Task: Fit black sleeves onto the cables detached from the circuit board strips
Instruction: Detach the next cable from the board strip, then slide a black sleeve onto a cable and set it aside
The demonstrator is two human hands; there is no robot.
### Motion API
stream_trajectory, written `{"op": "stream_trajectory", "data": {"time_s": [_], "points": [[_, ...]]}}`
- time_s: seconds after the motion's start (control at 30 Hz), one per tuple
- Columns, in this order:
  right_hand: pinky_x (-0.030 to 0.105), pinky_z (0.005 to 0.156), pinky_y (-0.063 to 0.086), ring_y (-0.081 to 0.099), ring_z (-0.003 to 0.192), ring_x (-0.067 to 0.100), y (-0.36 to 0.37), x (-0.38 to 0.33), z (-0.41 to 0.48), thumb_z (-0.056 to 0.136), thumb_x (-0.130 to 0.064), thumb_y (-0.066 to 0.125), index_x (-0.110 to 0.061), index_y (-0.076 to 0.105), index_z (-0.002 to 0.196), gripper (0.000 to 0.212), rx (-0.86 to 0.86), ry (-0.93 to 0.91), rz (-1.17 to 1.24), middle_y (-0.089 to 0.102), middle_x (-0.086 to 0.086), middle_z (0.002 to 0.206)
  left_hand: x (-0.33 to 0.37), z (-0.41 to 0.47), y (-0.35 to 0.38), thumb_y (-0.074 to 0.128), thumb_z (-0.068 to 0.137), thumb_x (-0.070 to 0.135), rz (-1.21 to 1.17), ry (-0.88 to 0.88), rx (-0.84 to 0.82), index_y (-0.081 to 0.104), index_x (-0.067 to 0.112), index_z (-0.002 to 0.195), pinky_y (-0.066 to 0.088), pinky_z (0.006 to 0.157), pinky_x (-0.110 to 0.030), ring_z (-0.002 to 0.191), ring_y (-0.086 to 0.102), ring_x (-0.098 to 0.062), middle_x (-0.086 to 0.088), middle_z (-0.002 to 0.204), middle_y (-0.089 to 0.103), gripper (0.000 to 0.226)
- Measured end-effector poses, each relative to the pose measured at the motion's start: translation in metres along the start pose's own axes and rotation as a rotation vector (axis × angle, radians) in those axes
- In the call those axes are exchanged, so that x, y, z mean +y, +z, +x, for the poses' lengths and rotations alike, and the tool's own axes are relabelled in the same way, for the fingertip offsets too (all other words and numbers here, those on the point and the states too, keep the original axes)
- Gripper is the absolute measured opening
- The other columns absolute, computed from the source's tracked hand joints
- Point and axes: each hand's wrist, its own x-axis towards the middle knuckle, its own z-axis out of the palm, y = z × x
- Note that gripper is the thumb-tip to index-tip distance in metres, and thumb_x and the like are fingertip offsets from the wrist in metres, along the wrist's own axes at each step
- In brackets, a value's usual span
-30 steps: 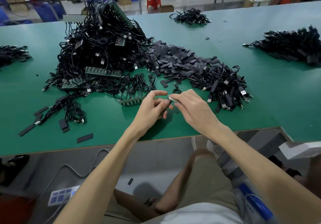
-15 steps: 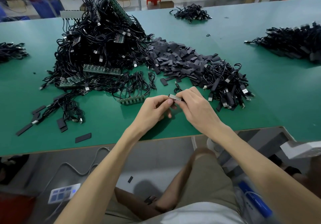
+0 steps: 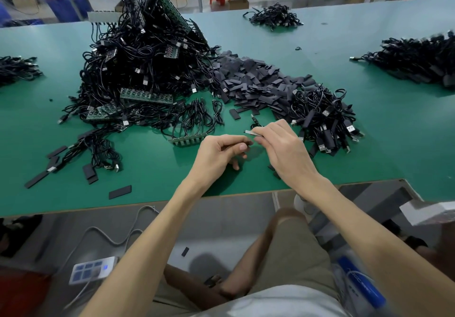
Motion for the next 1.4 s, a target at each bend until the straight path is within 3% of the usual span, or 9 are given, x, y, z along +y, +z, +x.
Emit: {"op": "stream_trajectory", "data": {"time_s": [0.07, 0.13, 0.23, 0.4, 0.67, 0.83, 1.0, 1.4], "points": [[0.046, 0.082, 0.052, 0.058, 0.091, 0.034, -0.0003, -0.0002, 0.0001, 0.102, -0.008, 0.057, 0.003, 0.069, 0.114, 0.02, -0.002, 0.008, -0.004, 0.067, 0.012, 0.095, -0.0024, 0.0016, -0.0012, 0.07, 0.093, 0.003, 0.039, -0.002, 0.018, 0.078, 0.011, 0.104, 0.056, 0.058, -0.037, 0.069, 0.061, -0.049, -0.012, 0.089, 0.076, 0.016], [0.047, 0.082, 0.052, 0.058, 0.091, 0.035, -0.0001, -0.0009, 0.0, 0.102, -0.006, 0.056, 0.004, 0.068, 0.113, 0.019, -0.004, 0.011, -0.013, 0.066, 0.013, 0.095, -0.0046, 0.0026, -0.0021, 0.07, 0.094, 0.007, 0.063, 0.005, 0.02, 0.078, 0.015, 0.104, 0.057, 0.059, -0.04, 0.069, 0.061, -0.051, -0.013, 0.085, 0.074, 0.015], [0.049, 0.083, 0.053, 0.059, 0.092, 0.036, 0.0008, -0.0003, -0.0002, 0.101, -0.003, 0.057, 0.003, 0.068, 0.113, 0.018, -0.018, 0.017, -0.032, 0.067, 0.013, 0.096, -0.0057, 0.0023, -0.0021, 0.065, 0.099, 0.012, 0.113, 0.025, 0.014, 0.076, 0.014, 0.106, 0.058, 0.06, -0.042, 0.072, 0.066, -0.046, -0.009, 0.086, 0.075, 0.013], [0.048, 0.083, 0.053, 0.061, 0.095, 0.035, 0.0011, 0.0003, 0.0, 0.1, -0.002, 0.06, 0.001, 0.069, 0.11, 0.015, -0.006, 0.02, -0.044, 0.069, 0.011, 0.097, -0.0038, -0.0001, 0.0009, 0.058, 0.103, 0.014, 0.137, 0.075, 0.002, 0.07, 0.005, 0.109, 0.055, 0.053, -0.033, 0.082, 0.074, -0.027, -0.004, 0.093, 0.076, 0.016], [0.047, 0.082, 0.054, 0.064, 0.093, 0.033, 0.0023, 0.0016, -0.0016, 0.088, 0.014, 0.061, 0.0, 0.07, 0.105, 0.024, 0.01, 0.032, -0.003, 0.069, 0.009, 0.092, -0.0052, 0.0003, -0.0004, 0.065, 0.096, 0.016, 0.141, 0.046, 0.023, 0.072, 0.02, 0.099, 0.058, 0.059, -0.045, 0.071, 0.068, -0.046, -0.005, 0.084, 0.076, 0.009], [0.051, 0.08, 0.057, 0.063, 0.094, 0.035, 0.0023, 0.003, -0.0015, 0.084, 0.021, 0.054, 0.002, 0.068, 0.101, 0.029, 0.027, 0.065, 0.031, 0.066, 0.011, 0.092, -0.0067, 0.001, -0.0003, 0.064, 0.097, 0.015, 0.16, 0.043, 0.026, 0.073, 0.024, 0.096, 0.058, 0.057, -0.042, 0.069, 0.068, -0.044, -0.003, 0.08, 0.075, 0.013], [0.05, 0.081, 0.058, 0.062, 0.097, 0.032, 0.0033, 0.0054, -0.0008, 0.077, 0.027, 0.05, 0.002, 0.067, 0.101, 0.039, 0.022, 0.112, 0.043, 0.066, 0.012, 0.094, -0.0062, 0.0006, 0.0004, 0.06, 0.101, 0.016, 0.165, 0.048, 0.011, 0.072, 0.015, 0.104, 0.057, 0.055, -0.039, 0.072, 0.071, -0.041, -0.002, 0.086, 0.077, 0.013], [0.05, 0.076, 0.056, 0.06, 0.095, 0.031, 0.0013, 0.0057, -0.001, 0.074, 0.027, 0.051, -0.001, 0.067, 0.098, 0.04, -0.016, 0.12, 0.023, 0.065, 0.007, 0.091, 0.0005, -0.0038, 0.0029, 0.056, 0.104, 0.012, 0.123, 0.078, 0.003, 0.073, 0.015, 0.096, 0.055, 0.05, -0.031, 0.073, 0.074, -0.027, -0.006, 0.084, 0.076, 0.019]]}}
